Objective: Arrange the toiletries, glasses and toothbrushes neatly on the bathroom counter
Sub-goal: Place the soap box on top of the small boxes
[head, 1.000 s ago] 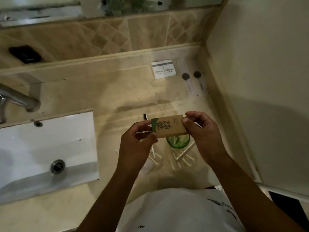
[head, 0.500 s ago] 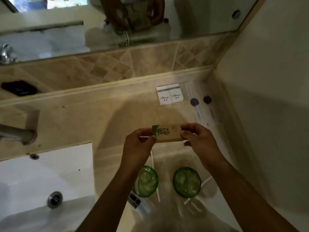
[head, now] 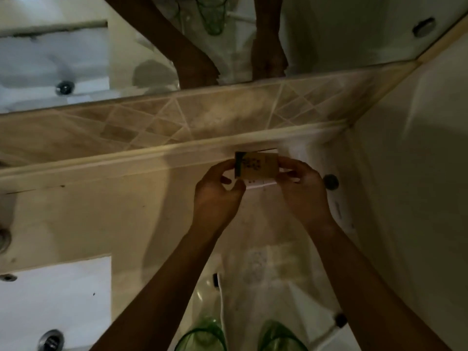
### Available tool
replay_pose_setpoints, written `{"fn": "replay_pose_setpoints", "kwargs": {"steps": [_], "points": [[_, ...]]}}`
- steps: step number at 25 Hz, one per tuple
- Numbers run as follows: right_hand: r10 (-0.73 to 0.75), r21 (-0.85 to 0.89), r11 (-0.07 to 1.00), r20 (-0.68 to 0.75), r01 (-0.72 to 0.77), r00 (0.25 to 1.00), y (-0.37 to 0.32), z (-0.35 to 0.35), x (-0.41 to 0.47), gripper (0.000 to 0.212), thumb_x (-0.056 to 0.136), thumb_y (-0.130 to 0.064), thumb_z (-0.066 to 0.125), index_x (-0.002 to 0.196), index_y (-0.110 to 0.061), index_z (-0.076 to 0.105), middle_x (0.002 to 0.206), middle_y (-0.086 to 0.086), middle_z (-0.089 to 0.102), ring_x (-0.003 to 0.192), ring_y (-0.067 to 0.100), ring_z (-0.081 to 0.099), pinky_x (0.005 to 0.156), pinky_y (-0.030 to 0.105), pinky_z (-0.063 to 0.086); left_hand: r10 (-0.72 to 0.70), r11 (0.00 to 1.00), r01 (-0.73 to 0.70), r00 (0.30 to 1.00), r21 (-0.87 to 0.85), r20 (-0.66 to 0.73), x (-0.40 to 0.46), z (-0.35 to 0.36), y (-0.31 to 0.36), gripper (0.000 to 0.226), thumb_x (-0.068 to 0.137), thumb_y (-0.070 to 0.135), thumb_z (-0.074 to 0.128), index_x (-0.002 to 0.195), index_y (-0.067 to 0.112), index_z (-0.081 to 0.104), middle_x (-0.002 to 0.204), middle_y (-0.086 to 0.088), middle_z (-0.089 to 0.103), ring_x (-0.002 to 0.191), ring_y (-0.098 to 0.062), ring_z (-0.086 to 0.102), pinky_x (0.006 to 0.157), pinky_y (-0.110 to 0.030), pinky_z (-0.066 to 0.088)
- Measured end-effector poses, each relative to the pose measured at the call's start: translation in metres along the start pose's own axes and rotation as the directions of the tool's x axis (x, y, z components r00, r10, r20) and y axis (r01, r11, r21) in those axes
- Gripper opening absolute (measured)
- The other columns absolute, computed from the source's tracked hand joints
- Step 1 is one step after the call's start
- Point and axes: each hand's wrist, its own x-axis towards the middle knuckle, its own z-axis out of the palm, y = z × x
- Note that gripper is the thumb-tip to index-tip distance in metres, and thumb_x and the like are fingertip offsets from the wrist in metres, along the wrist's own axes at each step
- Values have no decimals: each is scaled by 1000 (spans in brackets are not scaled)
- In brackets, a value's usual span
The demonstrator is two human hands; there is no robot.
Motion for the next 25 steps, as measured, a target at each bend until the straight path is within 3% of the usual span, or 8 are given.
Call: {"fn": "replay_pose_setpoints", "kwargs": {"steps": [4, 6, 9, 12, 17, 20, 22, 25], "points": [[-82, -64, 995, -64, 78, 995, 13, 8, 16, 27, 90, -13, 66, 116, -21, 68, 118, 3, 67, 101, 12, 63, 88, 19, 50, -100, 995, 98, 994, 26, 55, 14, 6, -7, 37, 91, 21, 63, 125, 34, 64, 105, 7, 69, 74, 4, 60, 59, -6, 45], [-109, -45, 993, -50, 107, 993, 18, 10, 20, 26, 90, -14, 68, 115, -20, 68, 116, 5, 67, 100, 13, 64, 84, 16, 51, -122, 992, 119, 989, 32, 83, 16, 8, -11, 39, 92, 20, 61, 129, 33, 63, 103, 5, 68, 71, 4, 58, 52, -1, 42], [-67, -104, 993, -37, 63, 997, 19, 12, 27, 28, 90, -18, 69, 116, -27, 67, 115, -4, 64, 91, -3, 62, 74, 2, 45, -141, 990, 139, 986, 26, 90, 22, 12, -13, 41, 93, 22, 60, 132, 33, 61, 107, 3, 67, 80, 1, 58, 54, 3, 39], [-22, -176, 984, -11, 20, 1000, 16, 12, 30, 28, 91, -22, 67, 117, -33, 65, 116, -9, 61, 88, -7, 60, 72, 4, 44, -142, 990, 139, 986, 36, 90, 23, 14, -13, 40, 93, 23, 60, 132, 32, 61, 107, 3, 67, 79, 2, 57, 55, 3, 39], [-26, -177, 984, 2, 26, 1000, 16, 12, 31, 26, 91, -28, 66, 113, -41, 62, 114, -11, 59, 92, 0, 60, 84, 20, 50, -148, 989, 148, 985, 12, 89, 21, 15, -13, 41, 94, 20, 59, 134, 31, 60, 103, 8, 62, 72, 5, 55, 52, 3, 39], [-50, -175, 983, -26, 44, 998, 19, 12, 24, 37, 90, -28, 69, 125, -30, 61, 124, -7, 58, 104, 6, 61, 84, 17, 50, -167, 986, 169, 981, -12, 94, 16, 14, -13, 41, 95, 19, 58, 133, 34, 58, 95, 16, 57, 75, 2, 55, 52, 1, 40], [-104, -207, 974, -76, 87, 992, 19, 8, 14, 43, 89, -25, 70, 130, -27, 58, 129, -3, 52, 112, 13, 58, 88, 26, 53, -172, 984, 176, 981, -36, 88, 10, 8, -17, 39, 96, 17, 57, 130, 35, 60, 98, 16, 58, 79, -2, 59, 51, -4, 43], [-3, -192, 981, -129, -21, 992, 4, -2, -5, 35, 90, -18, 66, 123, -29, 62, 125, -4, 56, 99, 7, 58, 84, 26, 55, -160, 985, 165, 983, -48, 90, -4, -16, -28, 30, 95, 13, 56, 111, 32, 72, 98, 17, 67, 76, -5, 65, 58, -18, 48]]}}
